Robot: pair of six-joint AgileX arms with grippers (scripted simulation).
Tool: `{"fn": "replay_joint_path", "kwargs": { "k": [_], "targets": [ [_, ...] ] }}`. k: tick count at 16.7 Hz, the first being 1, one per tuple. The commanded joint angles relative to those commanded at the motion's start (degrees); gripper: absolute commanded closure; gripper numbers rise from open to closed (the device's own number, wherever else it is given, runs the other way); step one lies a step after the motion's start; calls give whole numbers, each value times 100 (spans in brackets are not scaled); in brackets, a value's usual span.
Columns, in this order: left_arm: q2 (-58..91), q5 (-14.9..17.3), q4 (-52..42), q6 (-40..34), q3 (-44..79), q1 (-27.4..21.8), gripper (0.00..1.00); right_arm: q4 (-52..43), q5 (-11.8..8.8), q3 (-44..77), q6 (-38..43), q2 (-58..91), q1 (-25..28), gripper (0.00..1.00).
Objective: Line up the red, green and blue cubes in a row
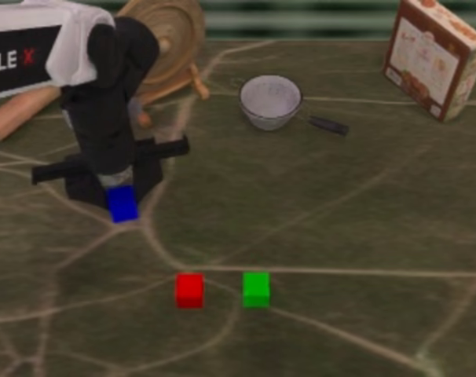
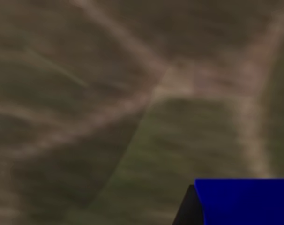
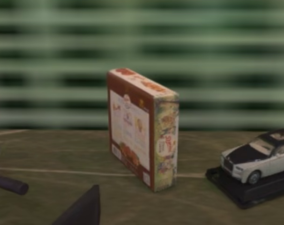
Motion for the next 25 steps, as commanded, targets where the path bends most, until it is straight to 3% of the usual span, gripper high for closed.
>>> {"fn": "replay_joint_path", "kwargs": {
  "k": [3,6,17,25],
  "targets": [
    [32,-2,6,1,1,-44,100,0,0,0,0,0,0,0],
    [314,-1,-220,-215,396,-395,100,0,0,0,0,0,0,0],
    [2140,21,-1830,-1788,3951,-3092,100,0,0,0,0,0,0,0],
    [2225,20,-1818,-1882,4048,-3272,100,0,0,0,0,0,0,0]
  ]
}}
